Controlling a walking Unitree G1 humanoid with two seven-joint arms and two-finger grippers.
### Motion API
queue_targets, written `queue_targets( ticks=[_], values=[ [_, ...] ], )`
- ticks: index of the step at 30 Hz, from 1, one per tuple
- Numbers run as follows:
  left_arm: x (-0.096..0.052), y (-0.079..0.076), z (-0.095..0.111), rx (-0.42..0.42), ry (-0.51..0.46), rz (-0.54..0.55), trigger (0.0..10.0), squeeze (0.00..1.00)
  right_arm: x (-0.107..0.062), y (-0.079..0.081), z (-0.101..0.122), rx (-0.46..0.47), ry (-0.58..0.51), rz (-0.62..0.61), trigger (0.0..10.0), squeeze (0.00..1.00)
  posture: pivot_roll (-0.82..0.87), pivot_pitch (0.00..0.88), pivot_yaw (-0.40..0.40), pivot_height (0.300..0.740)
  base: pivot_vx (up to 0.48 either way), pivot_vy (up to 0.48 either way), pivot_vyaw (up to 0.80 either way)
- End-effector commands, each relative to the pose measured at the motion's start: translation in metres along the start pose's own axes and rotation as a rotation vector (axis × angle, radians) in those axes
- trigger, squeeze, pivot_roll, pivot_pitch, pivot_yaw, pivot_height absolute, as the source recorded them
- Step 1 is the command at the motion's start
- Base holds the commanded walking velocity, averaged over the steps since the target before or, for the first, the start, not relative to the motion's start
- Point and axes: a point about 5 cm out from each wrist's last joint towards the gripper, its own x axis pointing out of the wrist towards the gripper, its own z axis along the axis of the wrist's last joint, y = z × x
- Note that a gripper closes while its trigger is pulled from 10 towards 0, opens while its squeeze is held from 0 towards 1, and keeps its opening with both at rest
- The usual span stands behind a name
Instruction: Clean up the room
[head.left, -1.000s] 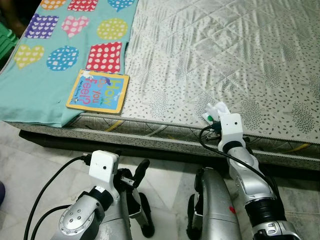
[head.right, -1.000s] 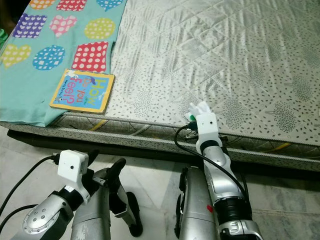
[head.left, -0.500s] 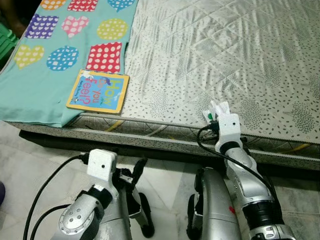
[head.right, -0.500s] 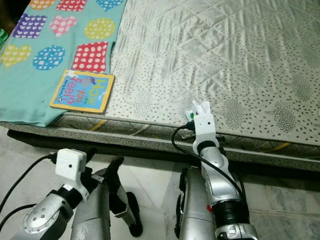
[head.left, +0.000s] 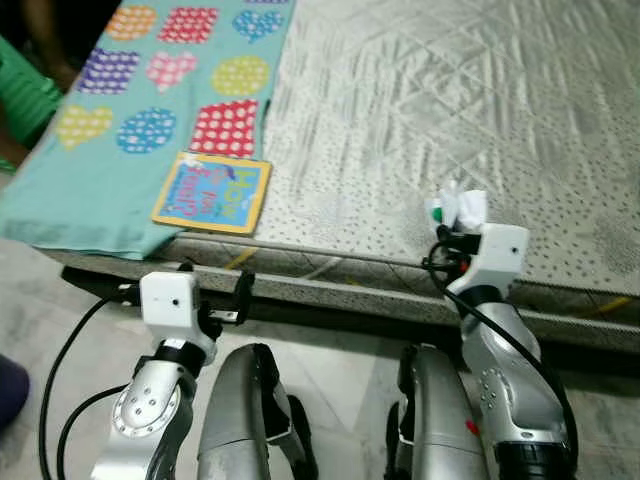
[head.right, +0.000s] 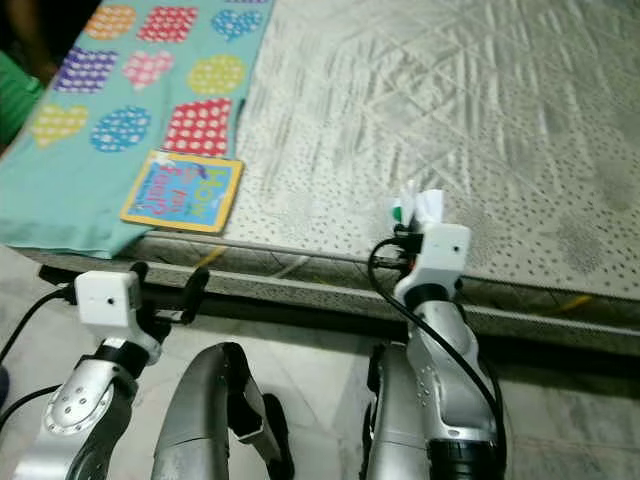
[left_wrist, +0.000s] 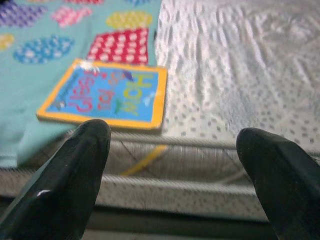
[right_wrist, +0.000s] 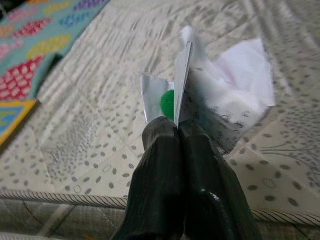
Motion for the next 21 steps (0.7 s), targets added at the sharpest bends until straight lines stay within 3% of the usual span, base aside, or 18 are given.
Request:
queue_targets(
  ticks=[1, 10, 21],
  values=[
    [-0.002, 0.003, -0.004, 0.016, 0.013, 0.01, 10.0, 0.0, -0.004, -0.004, 0.001, 0.018, 0.001, -0.025, 10.0, 0.0, -0.12, 0.149, 0.103, 0.58, 0.0, 0.0, 0.0],
    [0.008, -0.001, -0.004, 0.008, -0.01, -0.024, 10.0, 0.0, 0.008, -0.002, 0.018, 0.046, -0.056, -0.018, 10.0, 0.0, -0.13, 0.123, 0.111, 0.58, 0.0, 0.0, -0.05],
    [0.012, 0.0, -0.005, 0.005, -0.019, -0.022, 10.0, 0.0, 0.015, -0.004, 0.025, 0.055, -0.076, -0.029, 10.0, 0.0, -0.13, 0.112, 0.11, 0.644, 0.0, 0.0, -0.4]
  ],
)
